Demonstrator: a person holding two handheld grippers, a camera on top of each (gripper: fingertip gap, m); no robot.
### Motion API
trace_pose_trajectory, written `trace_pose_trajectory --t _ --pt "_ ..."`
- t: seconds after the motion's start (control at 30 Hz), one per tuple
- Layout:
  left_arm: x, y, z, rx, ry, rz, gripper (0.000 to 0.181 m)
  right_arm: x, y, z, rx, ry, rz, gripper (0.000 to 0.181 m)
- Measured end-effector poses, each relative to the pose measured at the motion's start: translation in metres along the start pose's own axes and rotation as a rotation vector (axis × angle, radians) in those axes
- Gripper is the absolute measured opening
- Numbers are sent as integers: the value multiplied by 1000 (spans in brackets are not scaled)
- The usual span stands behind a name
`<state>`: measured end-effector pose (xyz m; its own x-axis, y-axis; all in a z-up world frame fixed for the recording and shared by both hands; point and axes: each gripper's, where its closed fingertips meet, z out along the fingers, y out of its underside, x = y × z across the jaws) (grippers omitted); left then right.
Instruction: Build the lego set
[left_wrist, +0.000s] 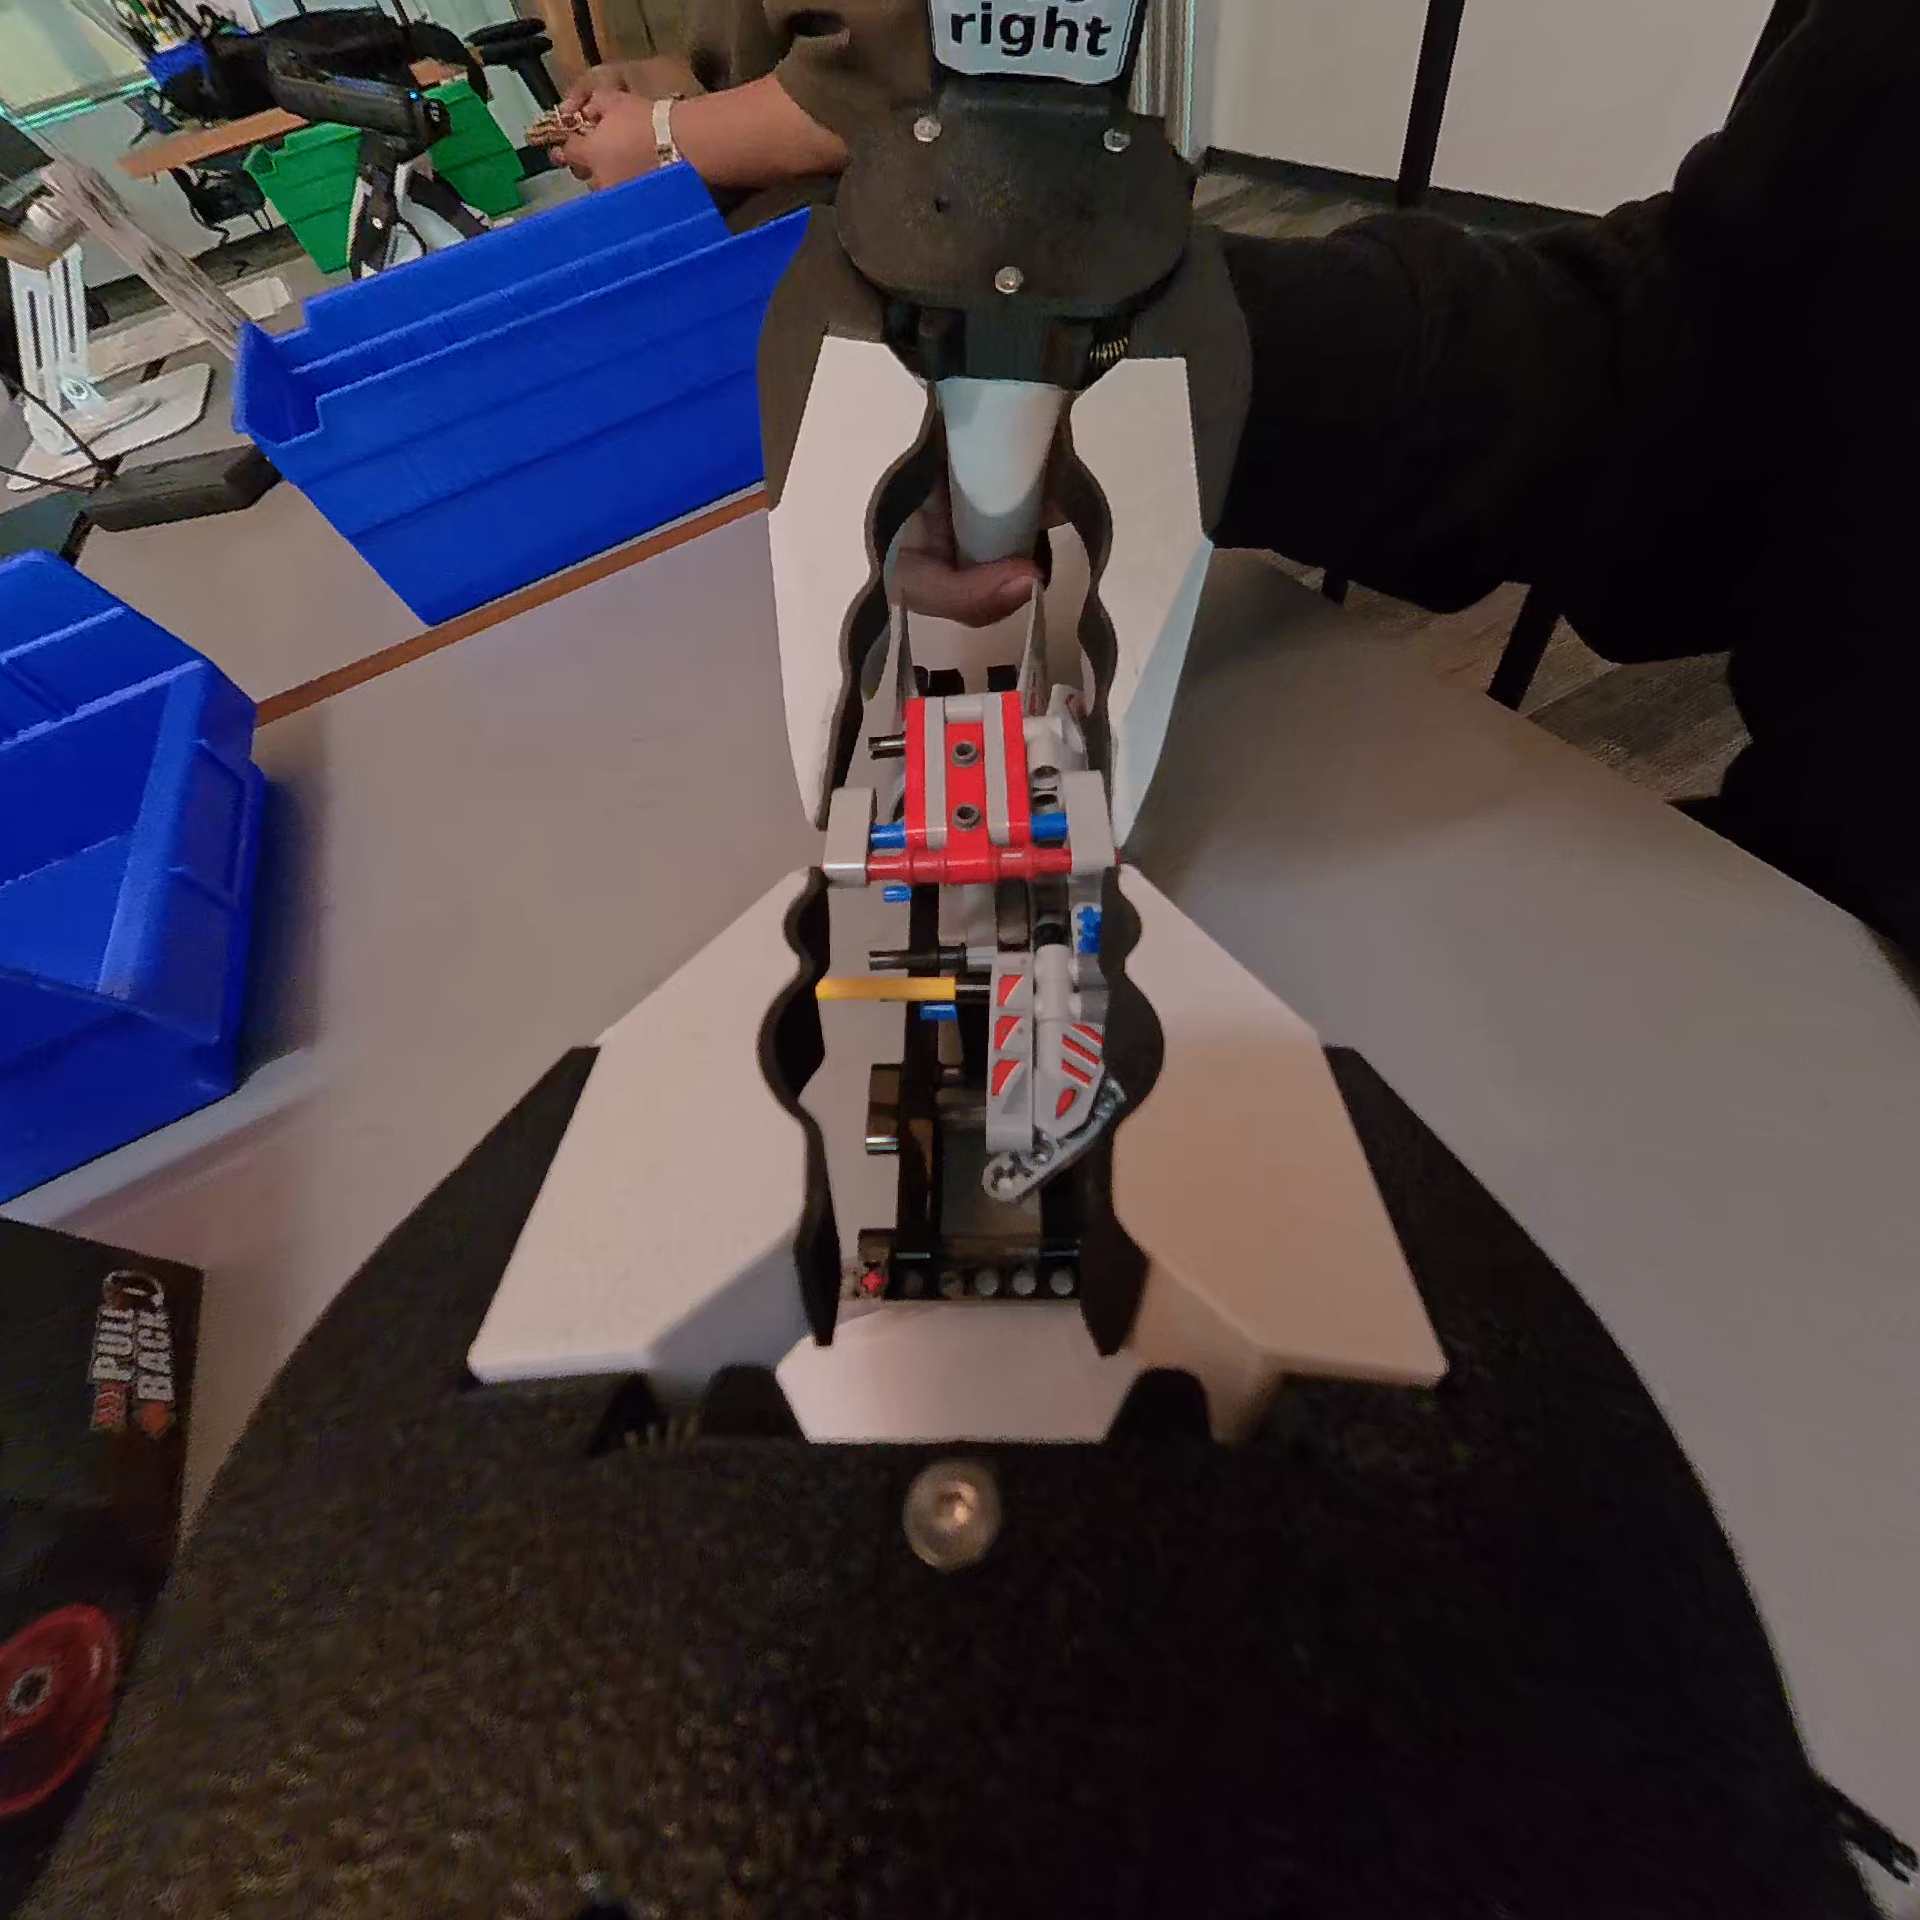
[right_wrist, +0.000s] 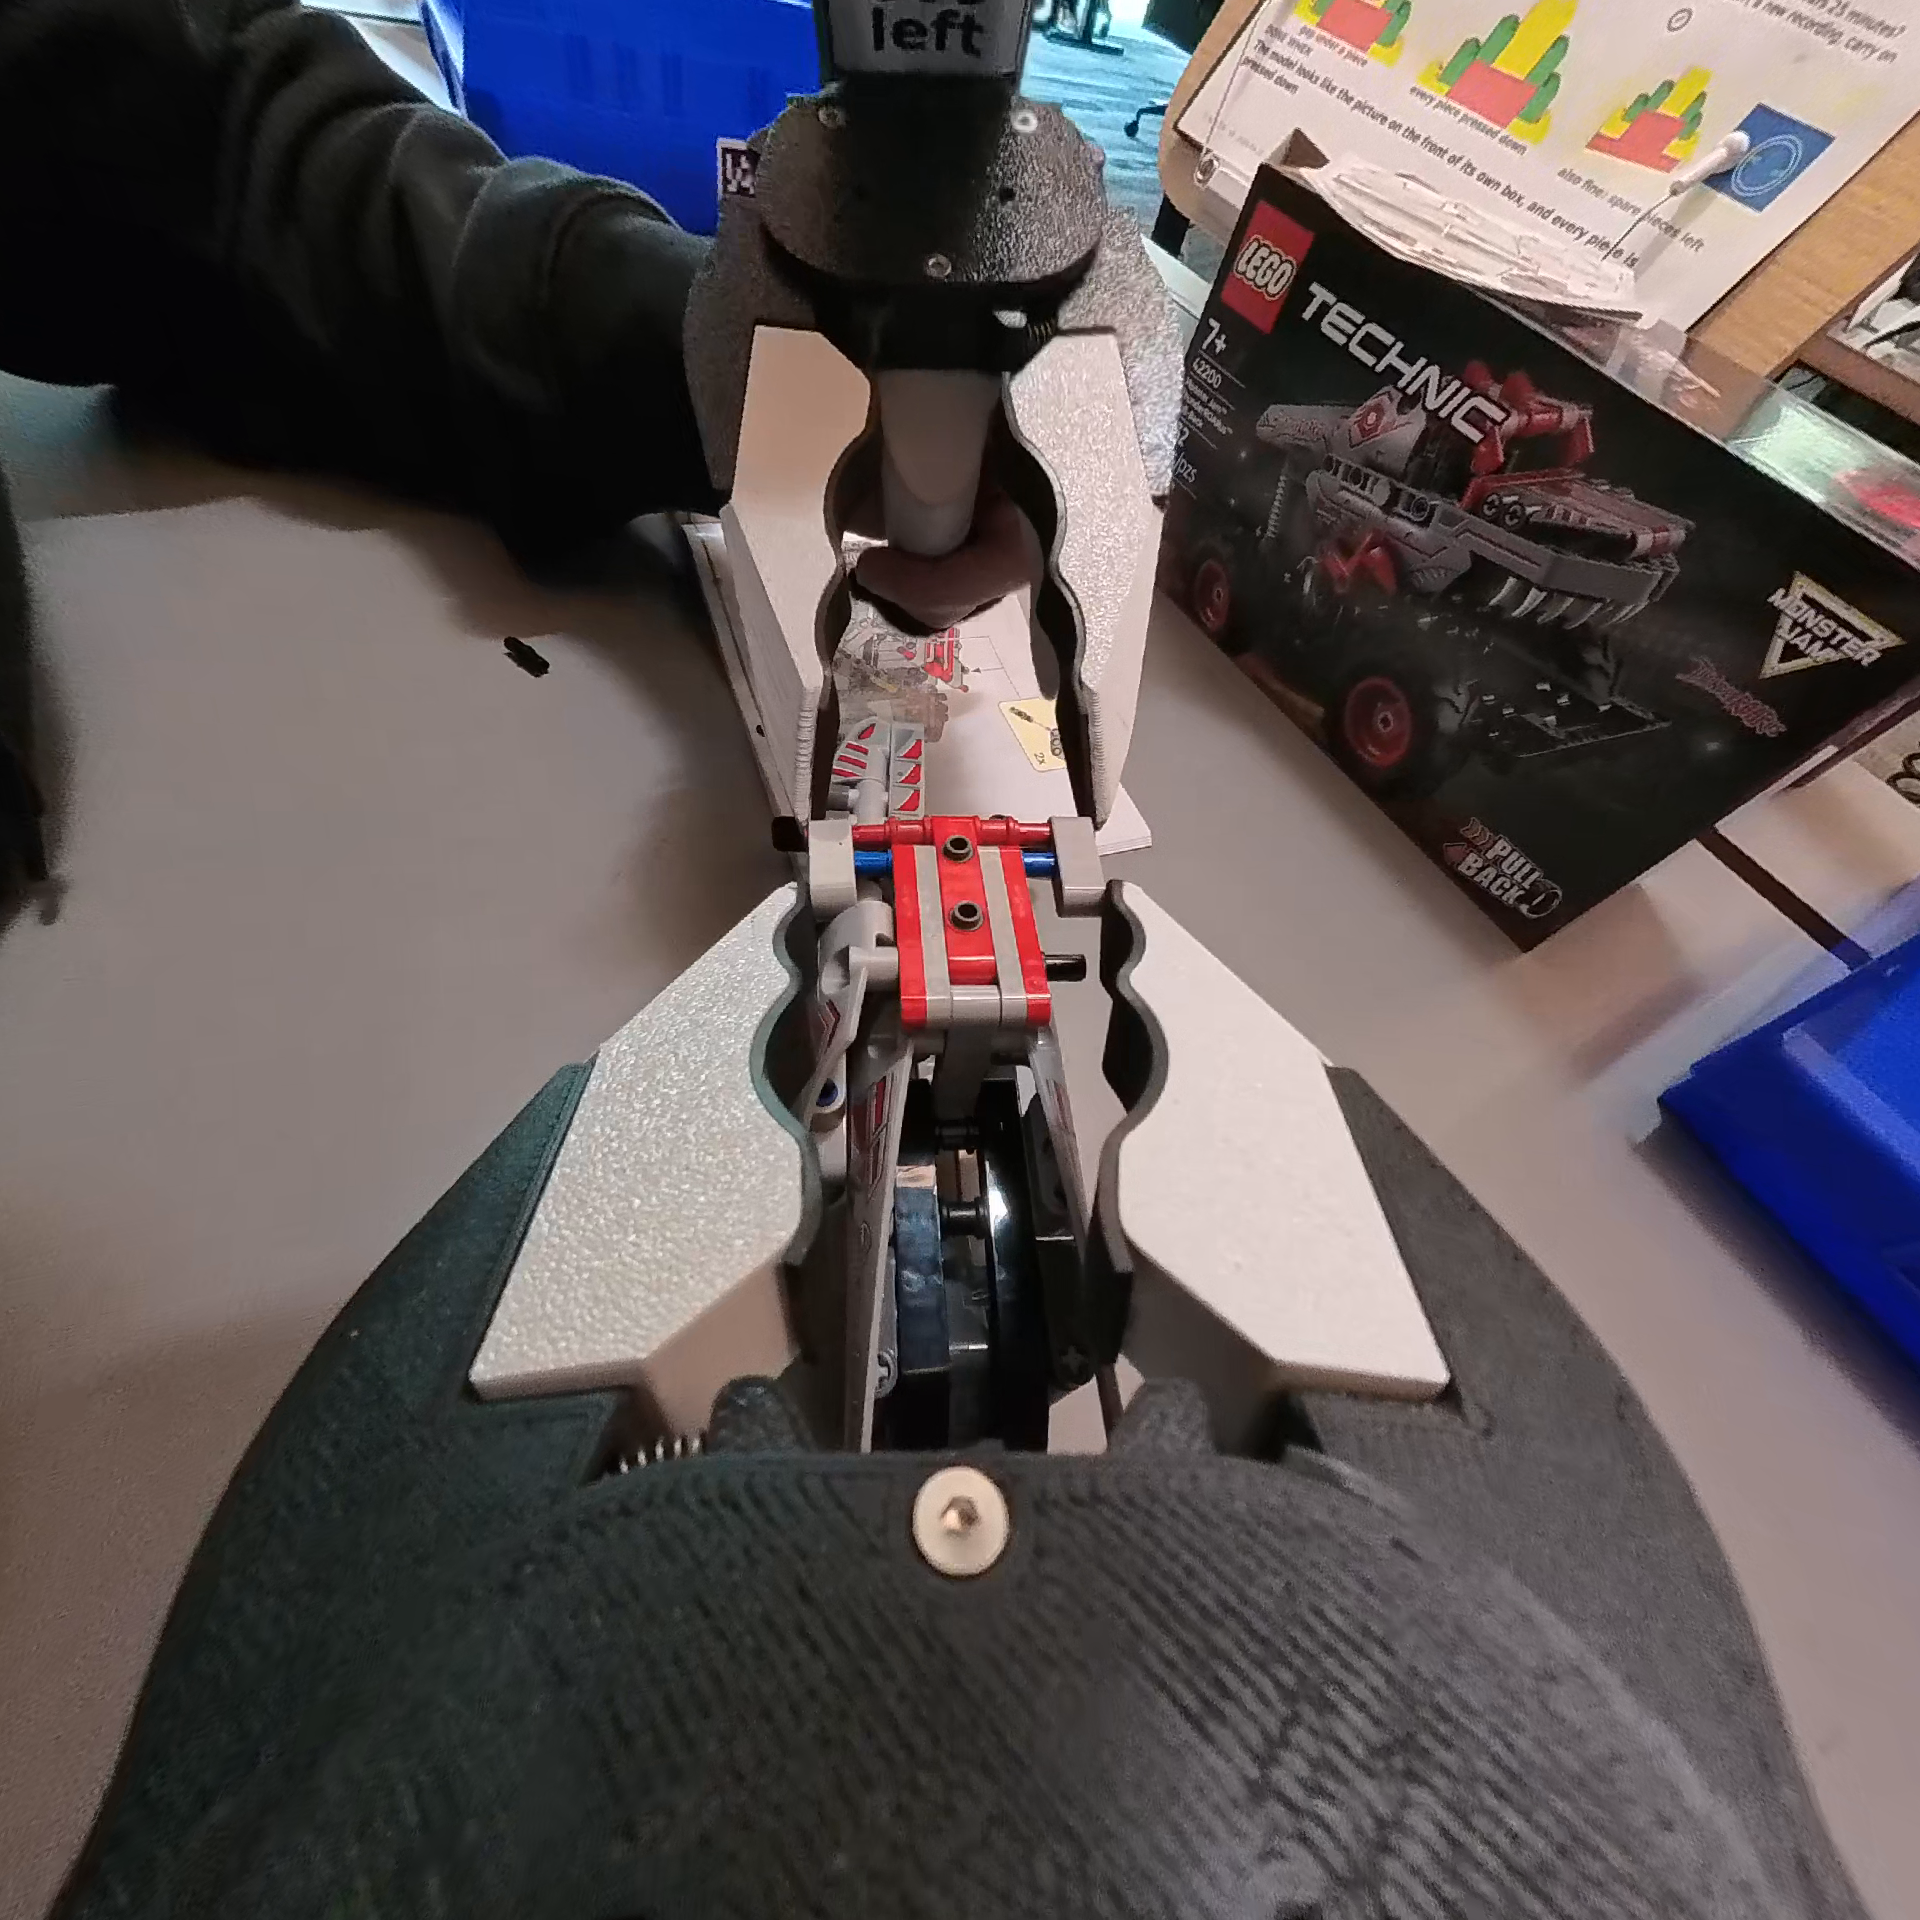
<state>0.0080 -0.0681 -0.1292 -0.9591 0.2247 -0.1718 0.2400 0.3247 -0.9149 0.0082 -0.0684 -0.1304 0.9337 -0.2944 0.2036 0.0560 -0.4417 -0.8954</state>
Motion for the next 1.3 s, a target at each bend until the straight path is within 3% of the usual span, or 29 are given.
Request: trace_pose_trajectory --t 0.23,0.27,0.3,0.43,0.53,0.7,0.9,1.3 --pt "-3 1 1 -15 -26 15 49 1 1 0 2 3 12 53" --pt "-12 3 -1 -20 -89 21 17 1 1 0 2 0 11 53" --pt "-18 3 -2 -6 -138 67 0 -5 -1 1 13 -38 7 54" --pt "-17 10 -1 -30 -80 0 0 -11 -7 10 2 -24 -35 54" --pt "-22 6 -12 -29 -80 -17 23 -4 -4 6 11 -10 -5 53" --pt "-15 6 -14 -51 -42 -4 27 -2 -3 5 30 -13 14 53" --pt "2 2 -6 -75 28 -10 52 -1 -3 5 21 -2 17 53" --pt "3 -2 -3 -67 15 -57 52 0 -1 3 -32 24 -4 54"
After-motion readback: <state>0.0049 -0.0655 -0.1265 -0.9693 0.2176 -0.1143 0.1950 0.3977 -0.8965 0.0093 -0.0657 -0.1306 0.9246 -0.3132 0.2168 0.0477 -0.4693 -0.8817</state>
